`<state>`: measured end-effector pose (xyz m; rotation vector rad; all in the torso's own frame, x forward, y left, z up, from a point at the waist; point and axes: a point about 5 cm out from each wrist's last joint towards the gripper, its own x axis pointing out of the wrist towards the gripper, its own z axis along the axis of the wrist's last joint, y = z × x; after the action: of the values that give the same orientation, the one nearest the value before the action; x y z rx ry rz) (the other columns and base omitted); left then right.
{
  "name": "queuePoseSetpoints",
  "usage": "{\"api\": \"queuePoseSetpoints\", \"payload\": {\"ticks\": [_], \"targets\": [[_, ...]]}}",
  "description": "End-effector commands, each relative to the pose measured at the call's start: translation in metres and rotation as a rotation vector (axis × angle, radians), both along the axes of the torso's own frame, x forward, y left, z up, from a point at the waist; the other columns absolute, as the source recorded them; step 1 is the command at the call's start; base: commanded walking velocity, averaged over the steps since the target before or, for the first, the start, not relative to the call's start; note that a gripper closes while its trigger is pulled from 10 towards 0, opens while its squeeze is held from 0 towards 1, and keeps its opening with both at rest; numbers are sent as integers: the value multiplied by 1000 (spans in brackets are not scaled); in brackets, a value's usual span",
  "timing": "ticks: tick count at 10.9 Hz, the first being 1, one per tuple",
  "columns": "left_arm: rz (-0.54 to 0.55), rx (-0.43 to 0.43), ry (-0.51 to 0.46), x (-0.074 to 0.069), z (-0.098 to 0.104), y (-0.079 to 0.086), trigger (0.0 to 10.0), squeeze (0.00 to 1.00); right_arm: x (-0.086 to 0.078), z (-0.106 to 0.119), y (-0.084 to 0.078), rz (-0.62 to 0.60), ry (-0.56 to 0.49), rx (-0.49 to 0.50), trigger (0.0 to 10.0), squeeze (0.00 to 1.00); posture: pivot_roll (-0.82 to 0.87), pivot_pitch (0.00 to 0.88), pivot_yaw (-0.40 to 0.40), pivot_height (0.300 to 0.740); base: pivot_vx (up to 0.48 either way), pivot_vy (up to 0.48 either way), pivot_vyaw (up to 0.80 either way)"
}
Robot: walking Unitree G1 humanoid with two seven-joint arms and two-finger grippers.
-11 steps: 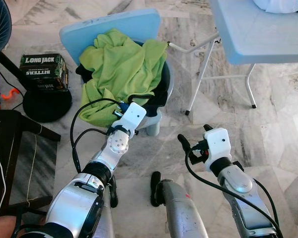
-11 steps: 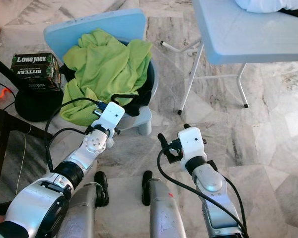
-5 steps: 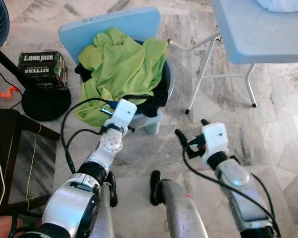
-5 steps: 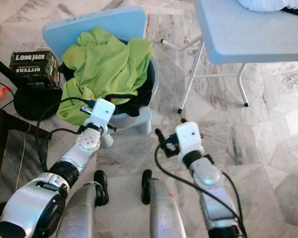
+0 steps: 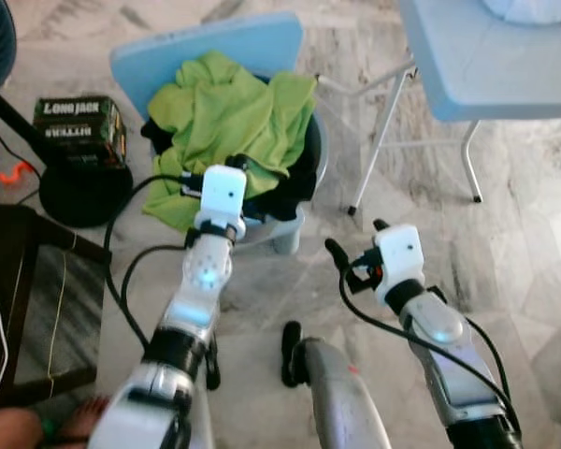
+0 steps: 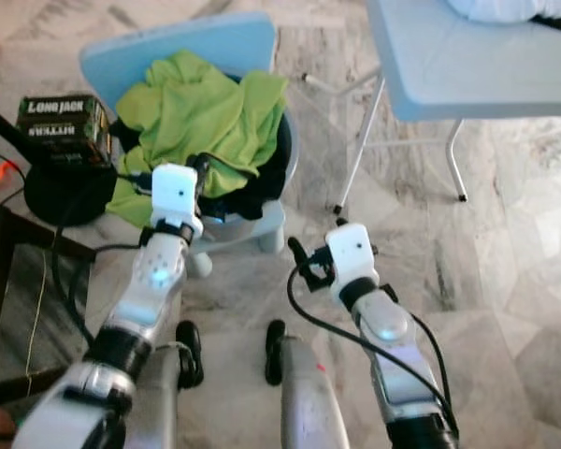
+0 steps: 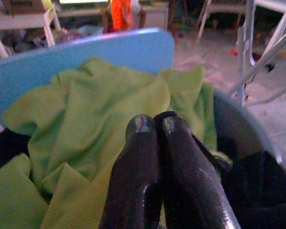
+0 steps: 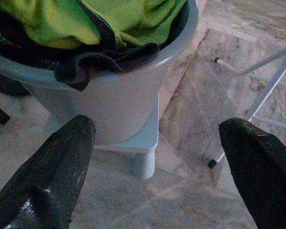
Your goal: Hang hanger
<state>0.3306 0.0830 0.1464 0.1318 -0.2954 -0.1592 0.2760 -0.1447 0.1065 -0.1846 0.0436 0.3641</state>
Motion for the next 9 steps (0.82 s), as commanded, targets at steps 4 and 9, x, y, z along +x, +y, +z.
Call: {"api": "queuePoseSetpoints", "payload": {"ticks": [4,9], "targets": [[-95,125,274,-38,-45,-4,0,0,-4,-15,6,18,45,17,10000,0,-28,366,-116,740,0,0,0],[-54,238,413,-42,-61,14,0,0,2,-16,7,27,39,19,10000,0,-17,370,-120,740,0,0,0]]}}
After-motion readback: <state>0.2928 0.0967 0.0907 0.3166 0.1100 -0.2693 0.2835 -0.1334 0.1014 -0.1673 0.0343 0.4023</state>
